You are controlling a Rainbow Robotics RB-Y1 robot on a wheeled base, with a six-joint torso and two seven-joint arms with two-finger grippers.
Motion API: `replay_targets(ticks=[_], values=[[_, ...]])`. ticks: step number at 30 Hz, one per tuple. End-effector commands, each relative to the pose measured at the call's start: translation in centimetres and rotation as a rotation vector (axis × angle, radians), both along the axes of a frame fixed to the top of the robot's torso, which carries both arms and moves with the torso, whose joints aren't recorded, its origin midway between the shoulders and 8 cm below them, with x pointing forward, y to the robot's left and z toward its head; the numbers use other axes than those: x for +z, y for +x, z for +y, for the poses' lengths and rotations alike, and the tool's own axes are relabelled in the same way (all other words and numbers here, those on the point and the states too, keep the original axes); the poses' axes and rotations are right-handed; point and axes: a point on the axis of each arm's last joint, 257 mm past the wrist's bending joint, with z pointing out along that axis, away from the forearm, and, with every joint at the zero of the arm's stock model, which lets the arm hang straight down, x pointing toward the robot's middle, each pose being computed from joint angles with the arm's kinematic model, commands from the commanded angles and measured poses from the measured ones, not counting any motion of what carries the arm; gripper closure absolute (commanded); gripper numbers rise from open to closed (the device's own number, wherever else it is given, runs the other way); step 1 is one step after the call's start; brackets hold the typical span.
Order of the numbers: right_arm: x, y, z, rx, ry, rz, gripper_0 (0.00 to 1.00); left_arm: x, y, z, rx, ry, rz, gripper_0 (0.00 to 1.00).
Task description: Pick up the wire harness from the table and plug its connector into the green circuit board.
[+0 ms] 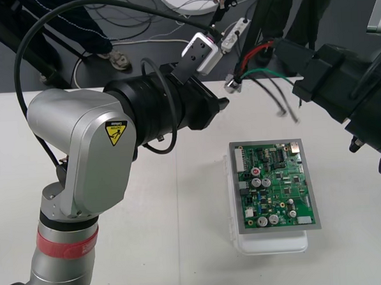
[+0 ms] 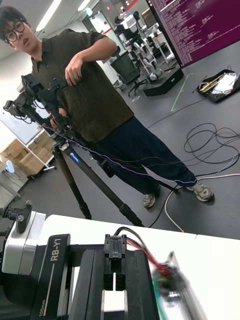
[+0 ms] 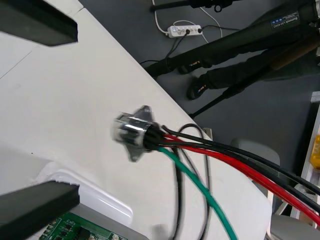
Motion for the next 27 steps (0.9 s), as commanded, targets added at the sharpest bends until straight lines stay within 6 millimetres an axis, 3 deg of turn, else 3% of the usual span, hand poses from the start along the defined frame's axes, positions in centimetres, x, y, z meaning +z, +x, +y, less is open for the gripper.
replay_targets(ticks=[1, 15, 27], values=[[1.3, -0.6, 1.2, 0.037, 0.028, -0.024, 1.00, 4.3, -0.1, -2.4, -0.013, -0.110, -0.061, 0.00], [1.4, -1.1, 1.5, 0.057, 0.026, -0.040, 1.00, 4.0, 0.0, -1.5, -0.028, -0.096, -0.071, 0.00], [1.8, -2.2, 1.9, 0.115, -0.037, -0.149, 1.00, 4.0, -1.9, -0.9, -0.146, -0.159, -0.006, 0.00]])
